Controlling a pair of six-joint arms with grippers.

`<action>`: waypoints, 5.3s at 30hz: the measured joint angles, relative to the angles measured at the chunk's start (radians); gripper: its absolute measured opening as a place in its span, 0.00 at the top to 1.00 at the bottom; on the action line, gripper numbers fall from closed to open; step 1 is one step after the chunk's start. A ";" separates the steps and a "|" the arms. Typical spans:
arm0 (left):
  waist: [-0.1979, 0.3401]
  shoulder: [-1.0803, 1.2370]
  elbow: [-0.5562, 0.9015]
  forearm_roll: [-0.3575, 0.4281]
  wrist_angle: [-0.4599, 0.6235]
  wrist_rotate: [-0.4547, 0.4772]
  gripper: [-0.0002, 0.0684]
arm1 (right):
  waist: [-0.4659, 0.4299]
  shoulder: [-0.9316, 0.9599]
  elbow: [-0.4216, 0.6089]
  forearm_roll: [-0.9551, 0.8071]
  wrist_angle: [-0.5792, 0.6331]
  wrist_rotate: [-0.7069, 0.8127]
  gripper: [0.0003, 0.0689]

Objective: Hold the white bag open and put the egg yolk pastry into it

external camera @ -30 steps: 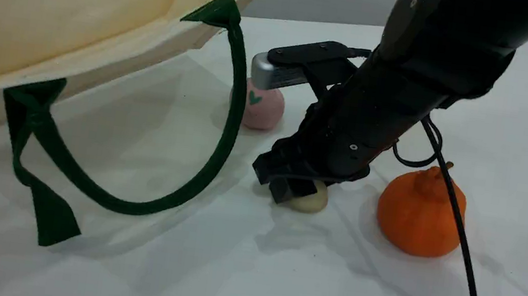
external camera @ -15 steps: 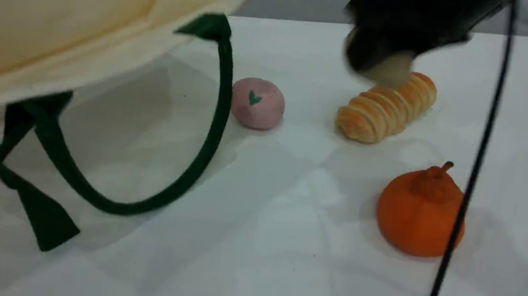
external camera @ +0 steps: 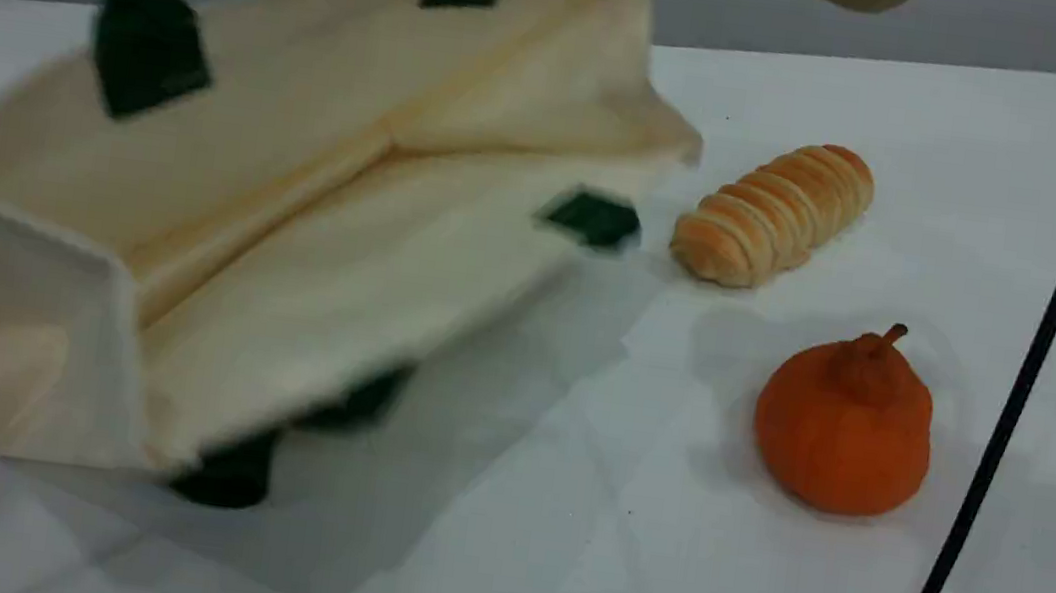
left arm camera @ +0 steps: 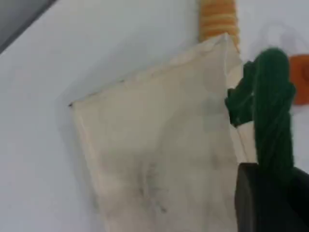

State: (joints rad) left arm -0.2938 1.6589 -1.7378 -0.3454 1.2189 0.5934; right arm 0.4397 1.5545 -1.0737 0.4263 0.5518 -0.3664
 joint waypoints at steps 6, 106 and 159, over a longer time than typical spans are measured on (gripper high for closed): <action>0.001 0.004 0.000 0.003 -0.024 0.001 0.86 | 0.067 0.000 0.000 -0.003 0.021 0.000 0.53; 0.002 0.000 -0.002 -0.030 -0.187 -0.080 0.09 | -0.210 0.091 -0.232 -0.089 -0.039 -0.004 0.18; 0.002 -1.423 0.778 0.414 0.004 -0.505 0.14 | -0.210 -1.161 -0.083 -0.146 0.669 0.210 0.18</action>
State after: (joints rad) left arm -0.2917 0.2354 -0.9602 0.0686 1.2227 0.0886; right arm 0.2296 0.3933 -1.1567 0.2801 1.2203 -0.1561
